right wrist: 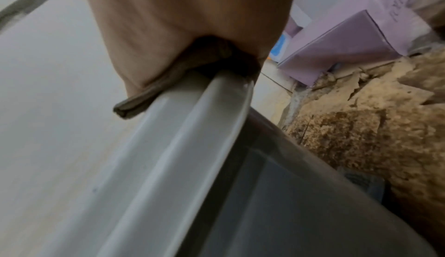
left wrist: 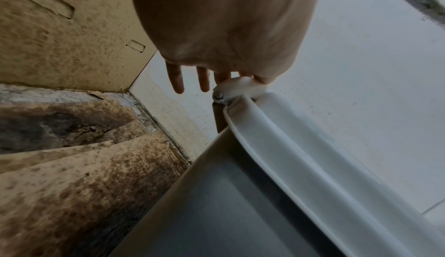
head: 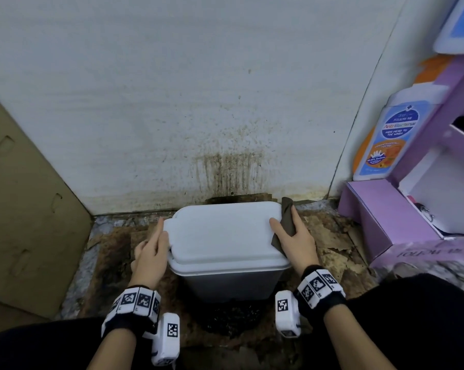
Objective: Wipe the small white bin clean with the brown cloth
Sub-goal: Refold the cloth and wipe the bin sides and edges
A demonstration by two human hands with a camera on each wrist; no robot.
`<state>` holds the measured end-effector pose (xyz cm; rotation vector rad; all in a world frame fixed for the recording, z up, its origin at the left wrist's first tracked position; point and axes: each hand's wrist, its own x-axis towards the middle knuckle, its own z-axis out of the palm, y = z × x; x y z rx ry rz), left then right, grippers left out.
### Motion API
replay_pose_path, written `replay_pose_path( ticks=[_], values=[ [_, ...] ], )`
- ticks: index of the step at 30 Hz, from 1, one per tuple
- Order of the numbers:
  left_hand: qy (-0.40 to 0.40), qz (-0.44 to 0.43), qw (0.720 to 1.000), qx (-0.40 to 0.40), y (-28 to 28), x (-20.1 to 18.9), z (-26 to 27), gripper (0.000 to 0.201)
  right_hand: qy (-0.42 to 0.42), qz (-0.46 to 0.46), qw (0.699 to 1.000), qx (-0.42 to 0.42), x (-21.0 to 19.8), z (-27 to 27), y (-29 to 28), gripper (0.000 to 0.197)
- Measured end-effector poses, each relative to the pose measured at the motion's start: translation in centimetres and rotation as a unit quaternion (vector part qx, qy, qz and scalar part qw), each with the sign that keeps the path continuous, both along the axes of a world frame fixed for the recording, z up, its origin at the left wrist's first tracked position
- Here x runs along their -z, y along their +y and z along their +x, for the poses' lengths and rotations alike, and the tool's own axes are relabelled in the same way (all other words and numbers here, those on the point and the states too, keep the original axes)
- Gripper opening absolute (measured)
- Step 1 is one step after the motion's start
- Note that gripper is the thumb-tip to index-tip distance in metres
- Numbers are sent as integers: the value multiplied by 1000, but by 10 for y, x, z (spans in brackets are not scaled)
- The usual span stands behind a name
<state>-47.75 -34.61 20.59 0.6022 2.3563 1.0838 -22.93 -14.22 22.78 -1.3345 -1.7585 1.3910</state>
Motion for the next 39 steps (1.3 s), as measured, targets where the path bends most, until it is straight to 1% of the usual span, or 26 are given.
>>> replay_pose_path(
  ticks=[2, 4, 6, 8, 10, 13, 18, 20, 23, 27, 29, 30, 32, 34, 36, 39],
  values=[
    [14, -22, 1000, 1, 0, -9, 9, 45, 23, -23, 999, 3, 1, 3, 3, 79],
    [70, -44, 997, -11, 2, -15, 14, 48, 44, -34, 998, 7, 3, 4, 7, 71],
    [154, -60, 985, -57, 4, -18, 15, 52, 84, -56, 995, 28, 6, 6, 9, 62],
    [194, -61, 974, -99, 8, -23, 19, 51, 121, -77, 988, 48, 10, 7, 9, 56],
    [224, -49, 969, -87, 16, -31, 28, 50, 143, -95, 984, 56, 10, 6, 8, 53],
    [269, -29, 962, -22, 32, -46, 44, 49, 184, -121, 973, 63, 6, 2, 6, 46],
    [258, 63, 958, 106, 58, -67, 75, 45, 262, -165, 949, 55, -9, -8, -5, 41],
    [254, 72, 952, 155, 67, -72, 83, 45, 285, -188, 939, 46, -15, -14, -9, 42],
    [256, 71, 941, 211, 79, -76, 90, 45, 308, -224, 924, 25, -18, -24, -17, 33],
    [255, 64, 939, 221, 90, -82, 94, 48, 351, -299, 887, -16, -29, -37, -32, 33],
    [265, 37, 940, 213, 92, -81, 91, 51, 371, -332, 866, -36, -32, -45, -37, 34],
    [279, 13, 937, 209, 91, -79, 88, 53, 381, -348, 855, -45, -32, -49, -39, 35],
    [327, -31, 924, 198, 86, -75, 78, 60, 399, -379, 832, -64, -32, -56, -41, 37],
    [348, -38, 916, 194, 78, -74, 68, 64, 413, -396, 818, -60, -30, -61, -40, 41],
    [347, -32, 916, 198, 71, -75, 60, 62, 425, -388, 818, -15, -22, -65, -37, 42],
    [340, -32, 919, 200, 64, -77, 47, 53, 411, -324, 850, 63, -9, -76, -38, 49]
  ],
)
